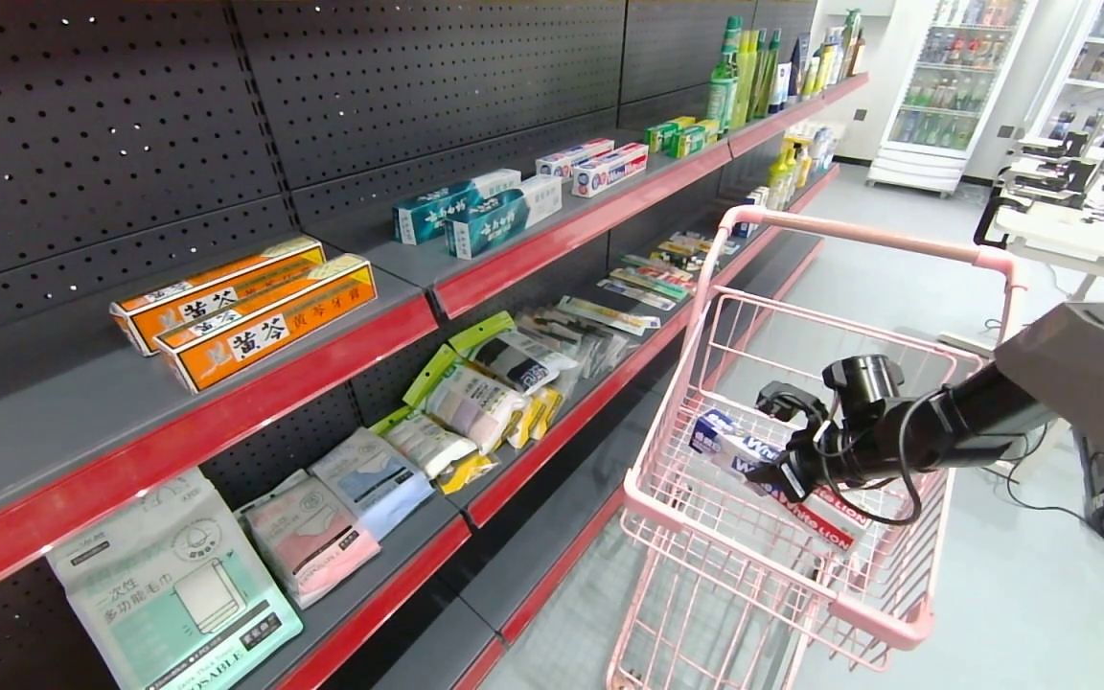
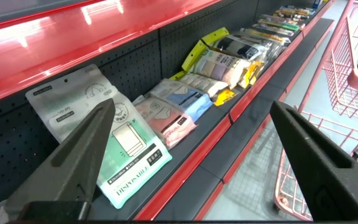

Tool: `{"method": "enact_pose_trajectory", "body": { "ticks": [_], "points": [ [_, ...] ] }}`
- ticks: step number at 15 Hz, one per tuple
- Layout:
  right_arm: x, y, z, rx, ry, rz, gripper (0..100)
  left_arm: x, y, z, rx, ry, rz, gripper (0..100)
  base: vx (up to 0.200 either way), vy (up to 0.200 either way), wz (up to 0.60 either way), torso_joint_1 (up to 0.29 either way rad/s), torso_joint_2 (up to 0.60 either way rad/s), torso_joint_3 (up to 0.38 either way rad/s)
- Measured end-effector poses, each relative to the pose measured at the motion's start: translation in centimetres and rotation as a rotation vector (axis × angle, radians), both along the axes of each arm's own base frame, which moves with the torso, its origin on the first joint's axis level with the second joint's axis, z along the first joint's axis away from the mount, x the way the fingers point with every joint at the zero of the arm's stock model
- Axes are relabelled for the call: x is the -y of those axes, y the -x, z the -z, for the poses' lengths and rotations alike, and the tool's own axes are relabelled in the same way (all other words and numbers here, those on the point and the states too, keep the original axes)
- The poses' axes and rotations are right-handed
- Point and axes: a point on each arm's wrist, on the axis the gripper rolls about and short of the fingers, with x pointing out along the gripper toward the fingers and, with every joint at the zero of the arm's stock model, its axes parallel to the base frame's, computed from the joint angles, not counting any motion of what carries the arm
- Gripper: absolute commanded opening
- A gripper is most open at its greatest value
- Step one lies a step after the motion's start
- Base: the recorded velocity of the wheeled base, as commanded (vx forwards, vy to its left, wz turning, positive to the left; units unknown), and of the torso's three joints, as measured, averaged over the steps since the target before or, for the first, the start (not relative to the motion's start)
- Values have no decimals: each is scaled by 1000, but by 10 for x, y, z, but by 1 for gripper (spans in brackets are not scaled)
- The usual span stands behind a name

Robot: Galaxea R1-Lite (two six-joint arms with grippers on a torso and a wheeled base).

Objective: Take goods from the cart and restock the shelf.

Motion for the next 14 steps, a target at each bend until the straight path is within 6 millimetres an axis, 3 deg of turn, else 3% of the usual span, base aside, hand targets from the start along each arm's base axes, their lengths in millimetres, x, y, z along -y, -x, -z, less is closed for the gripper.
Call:
{"method": "enact_pose_trajectory", "body": {
  "ticks": [9, 14],
  "points": [
    [-1, 38, -112, 198, 0, 205, 0, 0, 0, 0, 0, 0, 0, 100, 0, 0, 0, 0, 0, 0],
    [-1, 94, -182, 354, 6, 346, 0, 0, 0, 0, 0, 0, 0, 100, 0, 0, 0, 0, 0, 0]
  ]
}}
